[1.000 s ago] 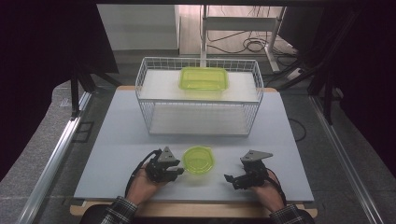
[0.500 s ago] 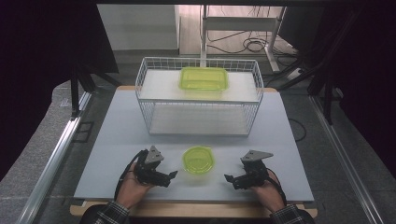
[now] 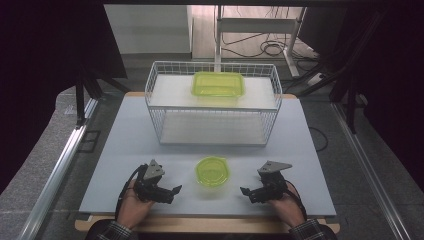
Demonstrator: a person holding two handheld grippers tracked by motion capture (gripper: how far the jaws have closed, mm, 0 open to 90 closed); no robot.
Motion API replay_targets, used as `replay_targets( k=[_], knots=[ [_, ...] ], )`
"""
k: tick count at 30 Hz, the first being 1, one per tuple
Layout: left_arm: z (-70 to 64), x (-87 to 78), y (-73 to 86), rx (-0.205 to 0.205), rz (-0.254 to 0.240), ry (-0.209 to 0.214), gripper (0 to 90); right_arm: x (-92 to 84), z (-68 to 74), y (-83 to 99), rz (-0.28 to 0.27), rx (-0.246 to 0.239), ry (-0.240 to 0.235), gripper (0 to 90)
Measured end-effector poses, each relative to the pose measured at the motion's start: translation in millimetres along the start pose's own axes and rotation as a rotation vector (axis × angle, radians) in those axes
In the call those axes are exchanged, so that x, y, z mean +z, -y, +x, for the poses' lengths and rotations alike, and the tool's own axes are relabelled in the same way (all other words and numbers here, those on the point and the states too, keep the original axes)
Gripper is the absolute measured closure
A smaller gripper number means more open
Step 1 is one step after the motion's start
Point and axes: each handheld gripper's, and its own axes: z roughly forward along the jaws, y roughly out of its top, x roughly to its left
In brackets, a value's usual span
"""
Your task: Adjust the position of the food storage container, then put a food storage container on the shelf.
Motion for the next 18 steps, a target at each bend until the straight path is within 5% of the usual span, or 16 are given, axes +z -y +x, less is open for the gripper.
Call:
replay_targets(
  k=[13, 18],
  knots=[
    [-2.9, 0.5, 4.4, 0.036, 0.032, -0.025, 0.5, -1.9, -3.6, -5.0, -0.022, 0.075, 0.002, 1.9],
    [-3.2, 0.8, 4.9, 0.044, 0.035, -0.028, 0.3, -2.6, -2.7, -14.2, -0.022, 0.111, -0.047, 1.8]
  ],
)
